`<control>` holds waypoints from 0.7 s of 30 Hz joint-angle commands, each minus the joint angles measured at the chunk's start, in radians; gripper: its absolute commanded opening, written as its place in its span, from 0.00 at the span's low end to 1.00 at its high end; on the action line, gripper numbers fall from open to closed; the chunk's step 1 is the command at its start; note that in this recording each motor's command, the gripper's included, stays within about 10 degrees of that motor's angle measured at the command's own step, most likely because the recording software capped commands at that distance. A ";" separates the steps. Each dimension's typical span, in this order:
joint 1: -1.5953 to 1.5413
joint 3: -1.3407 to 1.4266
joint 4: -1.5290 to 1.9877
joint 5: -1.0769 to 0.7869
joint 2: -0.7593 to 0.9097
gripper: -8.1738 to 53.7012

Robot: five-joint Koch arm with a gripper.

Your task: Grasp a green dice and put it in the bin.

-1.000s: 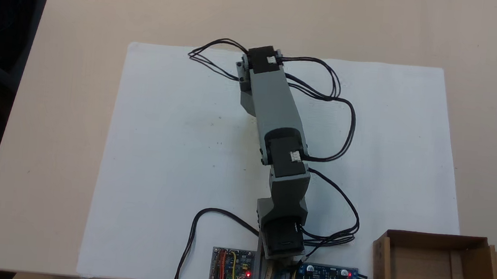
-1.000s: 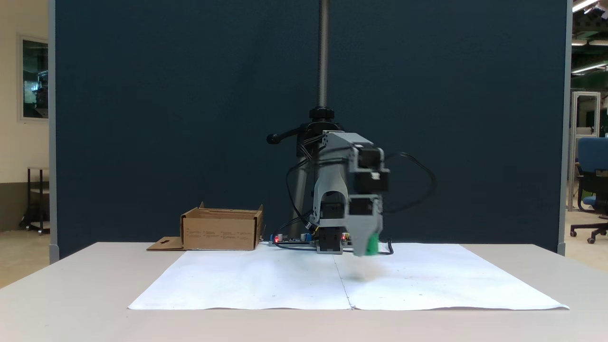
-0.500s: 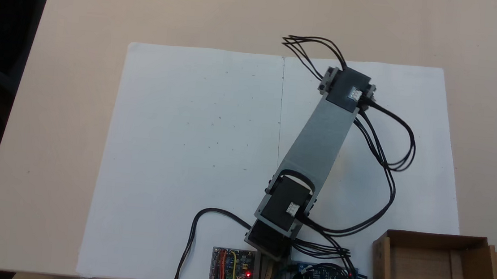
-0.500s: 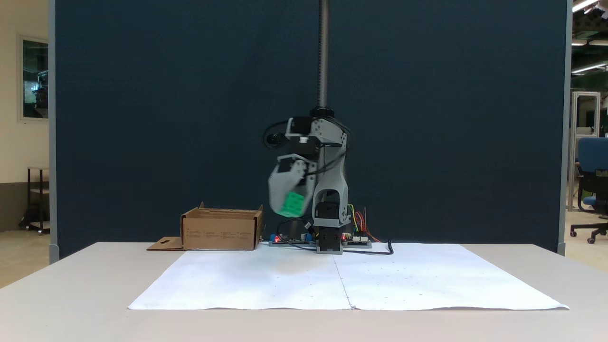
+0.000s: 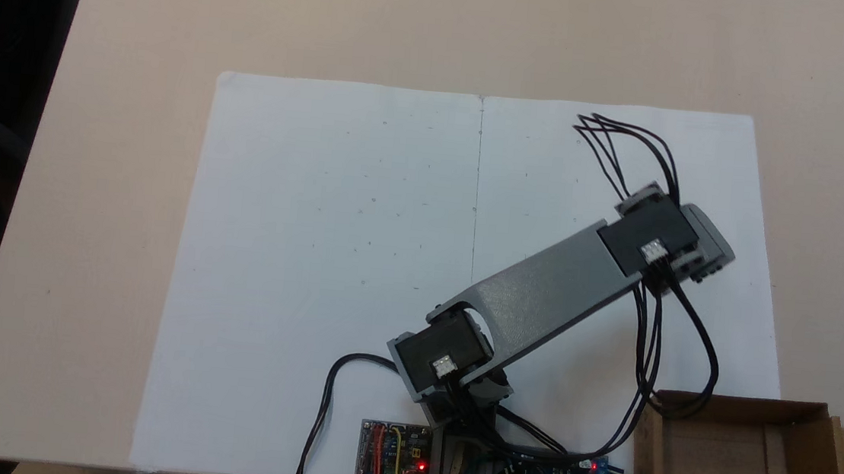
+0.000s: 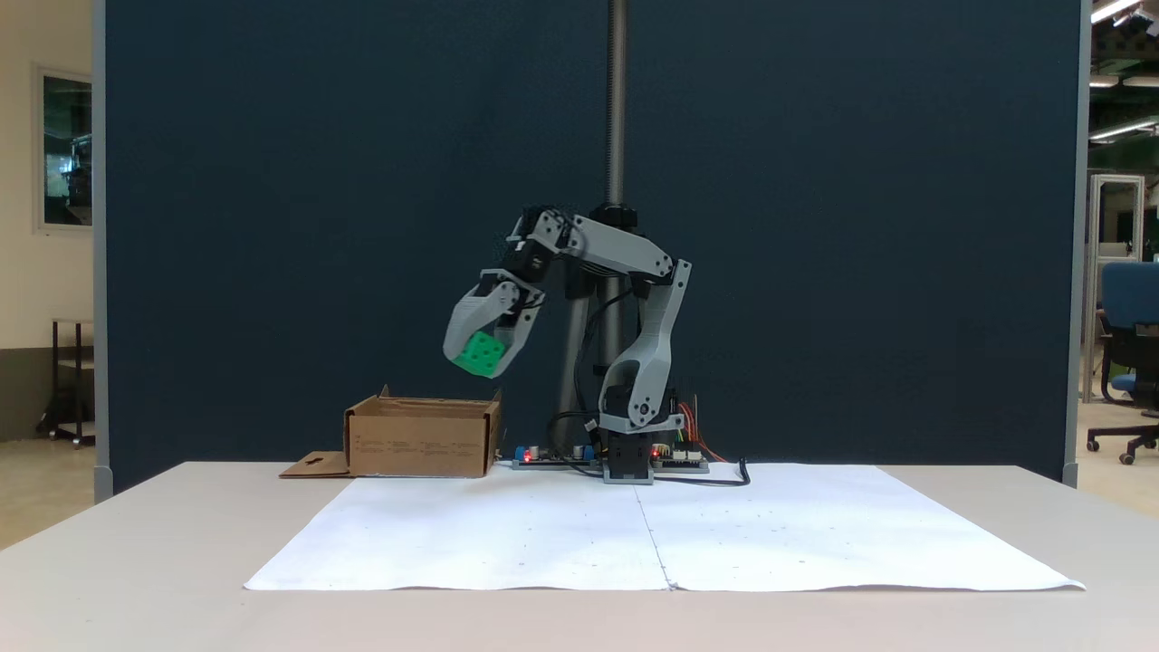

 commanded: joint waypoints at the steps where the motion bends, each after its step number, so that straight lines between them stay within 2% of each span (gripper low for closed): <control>1: 0.109 -0.055 0.009 -0.109 0.032 0.41; 11: 0.434 -0.069 -0.141 -0.241 -0.080 0.40; 21: 0.629 -0.233 -0.146 -0.305 -0.250 0.41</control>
